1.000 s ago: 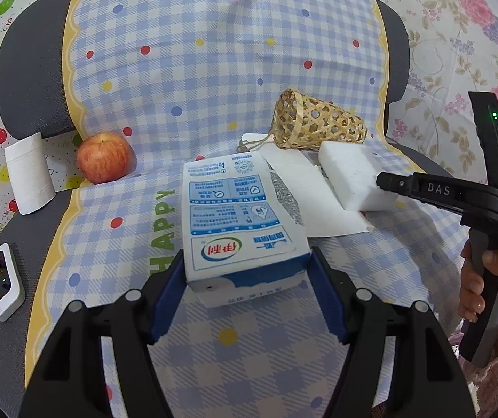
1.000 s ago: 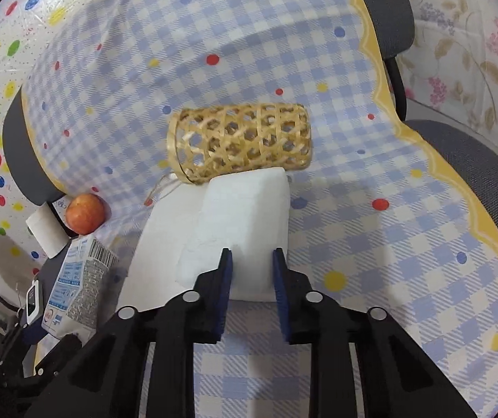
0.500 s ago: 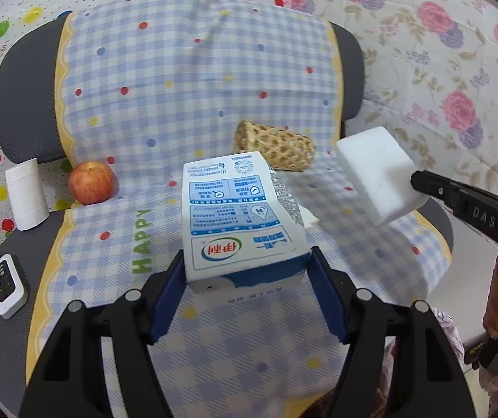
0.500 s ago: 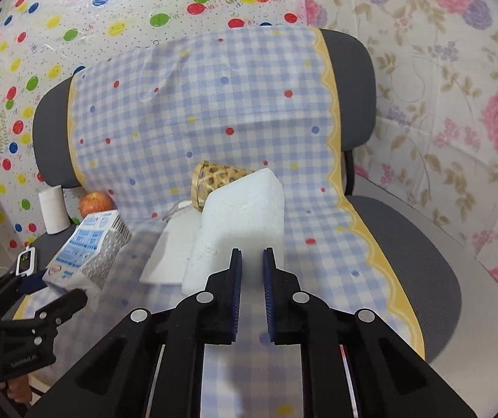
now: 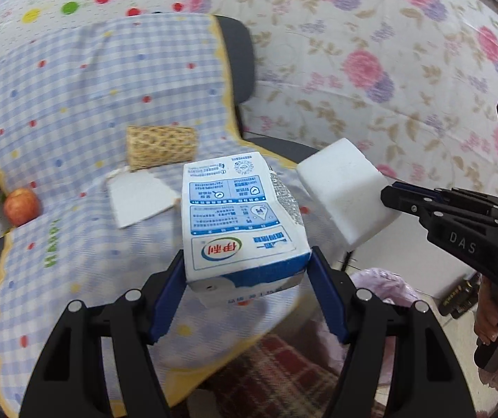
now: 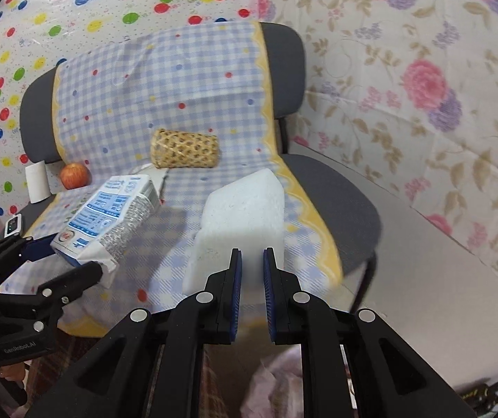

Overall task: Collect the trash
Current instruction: 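Lift the carton and foam block with both tools toward the trash bag, then open both tools over the pink trash bag, dropping carton and foam, then bring both tools back over the chair seat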

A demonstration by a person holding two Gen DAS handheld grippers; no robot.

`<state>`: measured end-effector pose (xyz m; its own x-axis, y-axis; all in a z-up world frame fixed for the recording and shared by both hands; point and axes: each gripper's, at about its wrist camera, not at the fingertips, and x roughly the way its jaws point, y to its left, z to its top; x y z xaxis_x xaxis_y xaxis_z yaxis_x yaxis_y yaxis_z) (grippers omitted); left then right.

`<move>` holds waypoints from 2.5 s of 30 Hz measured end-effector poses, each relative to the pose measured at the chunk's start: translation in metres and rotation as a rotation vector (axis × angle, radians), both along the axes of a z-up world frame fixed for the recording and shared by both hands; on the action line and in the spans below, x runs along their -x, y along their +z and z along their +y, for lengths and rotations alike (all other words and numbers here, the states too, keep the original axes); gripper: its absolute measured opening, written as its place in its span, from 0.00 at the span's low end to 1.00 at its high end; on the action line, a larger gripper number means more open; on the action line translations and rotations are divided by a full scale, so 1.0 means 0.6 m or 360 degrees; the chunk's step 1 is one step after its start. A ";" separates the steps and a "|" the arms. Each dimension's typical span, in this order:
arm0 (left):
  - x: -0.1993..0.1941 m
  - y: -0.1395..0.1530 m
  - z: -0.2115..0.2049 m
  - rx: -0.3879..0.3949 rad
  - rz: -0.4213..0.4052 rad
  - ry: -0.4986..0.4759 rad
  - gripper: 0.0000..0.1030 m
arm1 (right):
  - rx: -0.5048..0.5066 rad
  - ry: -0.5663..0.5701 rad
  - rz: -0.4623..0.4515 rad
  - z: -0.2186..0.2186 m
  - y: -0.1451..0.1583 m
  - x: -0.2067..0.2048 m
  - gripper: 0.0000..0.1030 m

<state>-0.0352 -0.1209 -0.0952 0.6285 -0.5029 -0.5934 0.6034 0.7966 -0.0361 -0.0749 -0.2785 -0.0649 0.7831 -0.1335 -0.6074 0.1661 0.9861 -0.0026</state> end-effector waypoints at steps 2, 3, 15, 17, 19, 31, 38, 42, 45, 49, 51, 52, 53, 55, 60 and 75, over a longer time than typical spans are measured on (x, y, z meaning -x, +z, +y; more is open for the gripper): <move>0.018 -0.004 -0.028 -0.0001 -0.0004 -0.0091 0.65 | 0.0024 -0.0067 -0.0001 -0.019 0.004 0.030 0.14; 0.024 -0.006 -0.037 -0.0002 -0.0007 -0.0120 0.65 | 0.0040 -0.0106 0.0004 -0.030 0.006 0.046 0.14; 0.101 -0.039 -0.150 -0.0001 0.0053 -0.0444 0.65 | 0.0113 -0.0430 0.0117 -0.114 -0.018 0.189 0.15; 0.110 -0.040 -0.163 -0.0006 0.0052 -0.0480 0.65 | 0.0101 -0.0463 0.0129 -0.125 -0.023 0.204 0.16; 0.118 -0.043 -0.177 -0.0014 0.0065 -0.0527 0.65 | 0.0096 -0.0494 0.0149 -0.135 -0.030 0.218 0.16; 0.118 -0.063 -0.228 -0.0046 0.0149 -0.0615 0.79 | -0.0007 -0.0554 0.0230 -0.175 -0.072 0.229 0.22; 0.089 -0.047 -0.181 -0.0007 0.0140 -0.0454 0.79 | -0.0006 -0.0544 0.0164 -0.174 -0.049 0.225 0.25; 0.070 -0.031 -0.143 0.0011 0.0107 -0.0324 0.79 | -0.0016 -0.0500 0.0097 -0.162 -0.026 0.215 0.25; 0.059 -0.020 -0.119 0.0029 0.0096 -0.0259 0.79 | -0.0009 -0.0457 0.0046 -0.147 -0.007 0.204 0.25; 0.046 -0.006 -0.083 0.0040 0.0054 -0.0165 0.79 | 0.0000 -0.0406 0.0008 -0.129 0.010 0.187 0.25; 0.038 0.000 -0.065 0.0048 0.0048 -0.0124 0.79 | -0.0004 -0.0370 -0.0005 -0.118 0.018 0.175 0.26; 0.036 0.001 -0.059 0.0049 0.0049 -0.0108 0.79 | -0.0006 -0.0359 -0.0008 -0.114 0.020 0.170 0.27; 0.033 0.002 -0.052 0.0047 0.0049 -0.0085 0.79 | -0.0006 -0.0336 -0.0011 -0.106 0.023 0.159 0.30; 0.024 0.004 -0.037 0.0049 0.0050 -0.0038 0.79 | -0.0005 -0.0306 -0.0021 -0.097 0.027 0.145 0.32; -0.007 0.001 0.006 0.0017 0.0059 0.0126 0.79 | -0.0029 -0.0185 -0.0034 -0.067 0.031 0.087 0.38; -0.148 0.010 0.081 -0.0079 0.0028 0.0557 0.90 | -0.0017 0.0081 -0.0039 -0.010 0.023 -0.104 0.53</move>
<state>0.0537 -0.0720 -0.0895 0.7471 -0.2290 -0.6240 0.2929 0.9561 -0.0001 -0.0127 -0.2845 -0.0511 0.8035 -0.0869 -0.5890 0.1157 0.9932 0.0113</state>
